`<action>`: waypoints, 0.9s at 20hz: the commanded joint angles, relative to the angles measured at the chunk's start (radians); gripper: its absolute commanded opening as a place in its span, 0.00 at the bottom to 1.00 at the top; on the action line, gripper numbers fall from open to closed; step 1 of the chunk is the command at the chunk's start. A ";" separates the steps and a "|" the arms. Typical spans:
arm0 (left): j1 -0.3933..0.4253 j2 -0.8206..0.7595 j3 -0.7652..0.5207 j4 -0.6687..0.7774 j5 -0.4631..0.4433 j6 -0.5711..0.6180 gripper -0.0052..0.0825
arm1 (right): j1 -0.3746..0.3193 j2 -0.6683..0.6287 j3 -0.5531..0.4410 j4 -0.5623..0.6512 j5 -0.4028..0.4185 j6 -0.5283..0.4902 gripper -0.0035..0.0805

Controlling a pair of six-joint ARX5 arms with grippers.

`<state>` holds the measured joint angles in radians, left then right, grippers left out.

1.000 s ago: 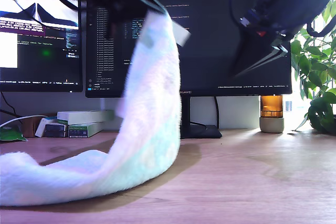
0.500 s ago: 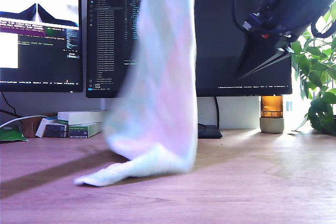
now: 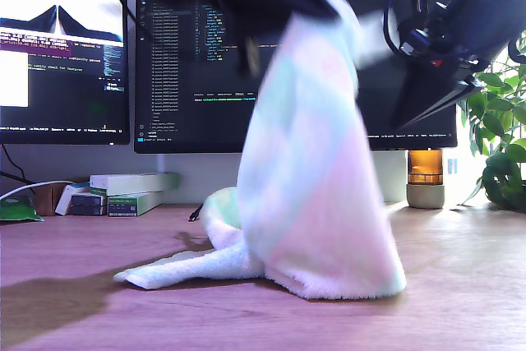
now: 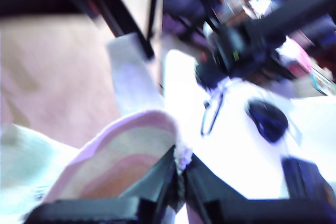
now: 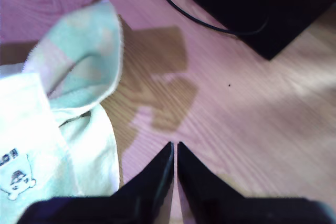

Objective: Fold the tea towel to a neat square and place it to the right

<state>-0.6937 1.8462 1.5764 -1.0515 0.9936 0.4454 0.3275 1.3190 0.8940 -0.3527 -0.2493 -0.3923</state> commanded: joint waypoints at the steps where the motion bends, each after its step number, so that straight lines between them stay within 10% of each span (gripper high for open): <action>1: -0.012 0.026 -0.053 -0.010 -0.028 0.020 0.03 | 0.003 0.005 0.008 -0.021 -0.007 -0.005 0.03; 11: 0.026 0.026 -0.116 -0.259 -0.439 -0.012 0.03 | 0.064 0.040 0.008 -0.071 -0.354 -0.351 0.03; 18: 0.027 0.026 -0.116 -0.311 -0.610 -0.089 0.03 | 0.221 0.195 0.020 0.125 -0.348 -0.468 0.03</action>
<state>-0.6659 1.8561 1.4696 -1.3579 0.4038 0.3790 0.5510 1.5200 0.8959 -0.2485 -0.5941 -0.8642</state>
